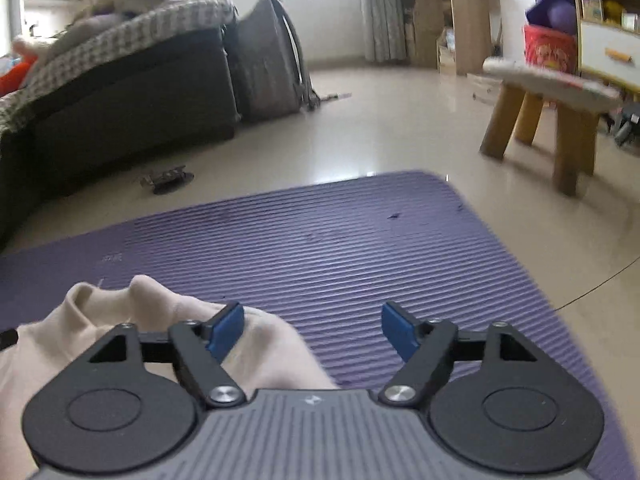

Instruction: Fold clothes

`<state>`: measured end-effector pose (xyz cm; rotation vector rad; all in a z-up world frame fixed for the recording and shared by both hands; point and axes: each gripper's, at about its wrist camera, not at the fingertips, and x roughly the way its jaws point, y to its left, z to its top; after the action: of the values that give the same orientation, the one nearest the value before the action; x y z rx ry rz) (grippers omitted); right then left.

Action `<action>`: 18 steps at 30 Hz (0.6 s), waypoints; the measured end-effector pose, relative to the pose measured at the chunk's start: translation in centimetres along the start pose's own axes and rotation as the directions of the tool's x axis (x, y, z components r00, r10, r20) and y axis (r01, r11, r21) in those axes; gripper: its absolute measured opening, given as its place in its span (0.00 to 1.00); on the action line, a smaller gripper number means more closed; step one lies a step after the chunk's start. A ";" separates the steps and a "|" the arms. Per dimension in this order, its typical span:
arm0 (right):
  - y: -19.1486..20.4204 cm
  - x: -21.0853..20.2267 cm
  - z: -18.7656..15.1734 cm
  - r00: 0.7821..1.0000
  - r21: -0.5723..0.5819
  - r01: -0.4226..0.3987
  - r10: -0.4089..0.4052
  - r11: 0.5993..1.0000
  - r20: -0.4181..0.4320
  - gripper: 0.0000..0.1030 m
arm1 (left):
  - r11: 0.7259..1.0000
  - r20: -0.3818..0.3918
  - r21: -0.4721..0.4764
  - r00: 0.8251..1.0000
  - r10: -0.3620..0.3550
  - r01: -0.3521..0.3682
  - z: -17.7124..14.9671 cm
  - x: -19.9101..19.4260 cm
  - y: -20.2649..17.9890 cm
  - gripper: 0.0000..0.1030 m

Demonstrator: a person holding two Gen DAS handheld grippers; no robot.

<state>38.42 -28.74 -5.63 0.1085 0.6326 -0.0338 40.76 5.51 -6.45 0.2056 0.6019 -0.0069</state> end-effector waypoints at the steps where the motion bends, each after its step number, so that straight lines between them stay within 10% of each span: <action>1: -1.0 -1.4 -0.1 1.000 -0.018 -0.001 0.001 1.000 0.000 0.76 | 1.000 -0.009 -0.004 1.000 -0.016 0.016 0.0 -0.6 -0.4 1.00; 12: -9.8 -13.6 -4.6 0.991 -0.242 0.015 -0.047 0.970 -0.128 0.77 | 0.958 -0.130 0.045 0.953 -0.274 0.282 -0.1 -6.3 -8.2 1.00; 18: -11.4 -17.6 -7.9 0.961 -0.410 -0.136 0.018 0.902 -0.277 0.76 | 0.923 -0.199 -0.001 0.904 -0.378 0.385 0.6 -9.2 -13.7 1.00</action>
<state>18.85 -39.22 -2.63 -0.2922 0.8928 0.2009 32.62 -8.56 -3.39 0.1226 0.8329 -0.3831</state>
